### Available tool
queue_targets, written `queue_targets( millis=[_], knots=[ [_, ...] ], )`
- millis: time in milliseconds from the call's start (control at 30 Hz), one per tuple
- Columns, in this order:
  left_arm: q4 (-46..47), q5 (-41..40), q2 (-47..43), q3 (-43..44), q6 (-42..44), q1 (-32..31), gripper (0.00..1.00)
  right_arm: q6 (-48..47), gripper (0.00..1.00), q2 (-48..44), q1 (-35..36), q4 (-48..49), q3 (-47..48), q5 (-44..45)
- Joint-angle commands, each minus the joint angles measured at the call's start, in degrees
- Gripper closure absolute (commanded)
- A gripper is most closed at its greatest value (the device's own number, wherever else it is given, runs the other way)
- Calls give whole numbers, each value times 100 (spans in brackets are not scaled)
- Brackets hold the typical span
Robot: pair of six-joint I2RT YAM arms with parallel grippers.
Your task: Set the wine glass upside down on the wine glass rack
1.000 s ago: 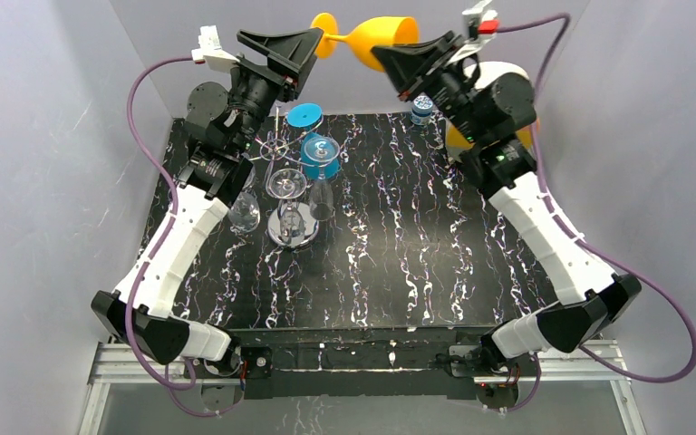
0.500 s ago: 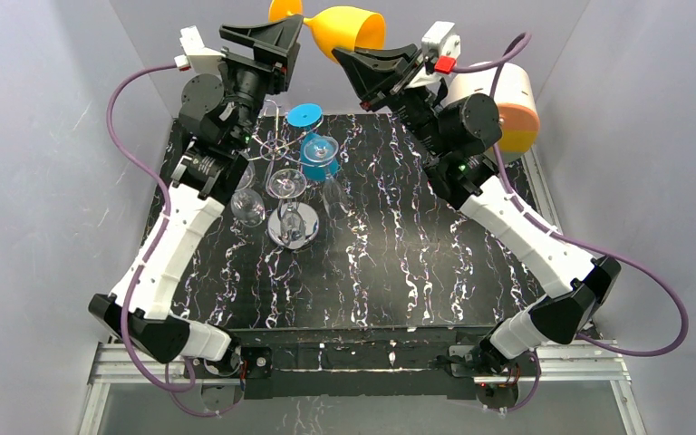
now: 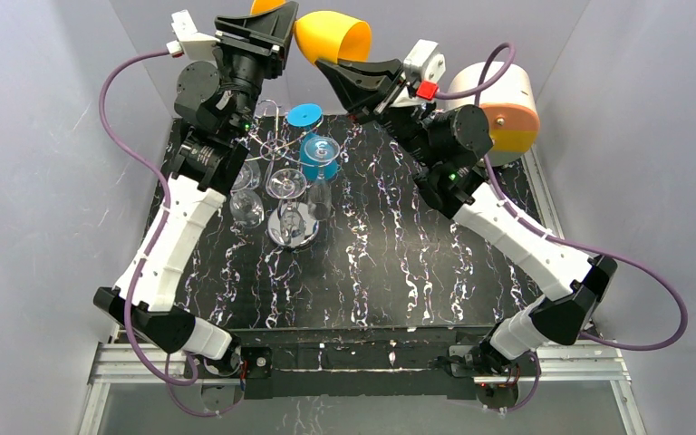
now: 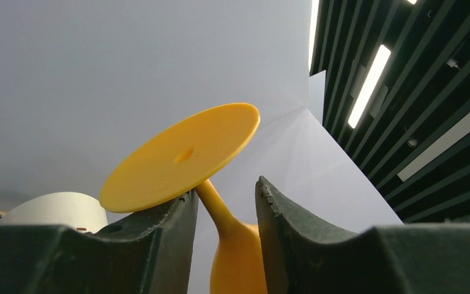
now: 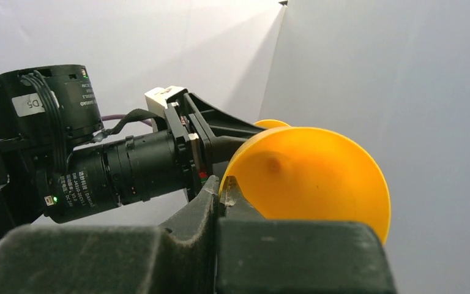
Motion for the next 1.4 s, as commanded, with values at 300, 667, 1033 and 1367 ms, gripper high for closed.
queue_targets(
  millis=[300,667,1033,1367],
  knots=[
    [203,-93,10,373,190,-7,100,-510,94,-243,256,499,-279,230],
    [532,-244,105,624,1308,-7,100,-347,30,-716,251,655,-1012,1010],
    [1881,-362,-583,-465,3763,-4,100,-433,20,-1601,257,-474,-1708,1533],
    [1891,1646,-908,-869,5740,-7,100,1193,11,-1370,258,-2068,-402,1226]
  ],
)
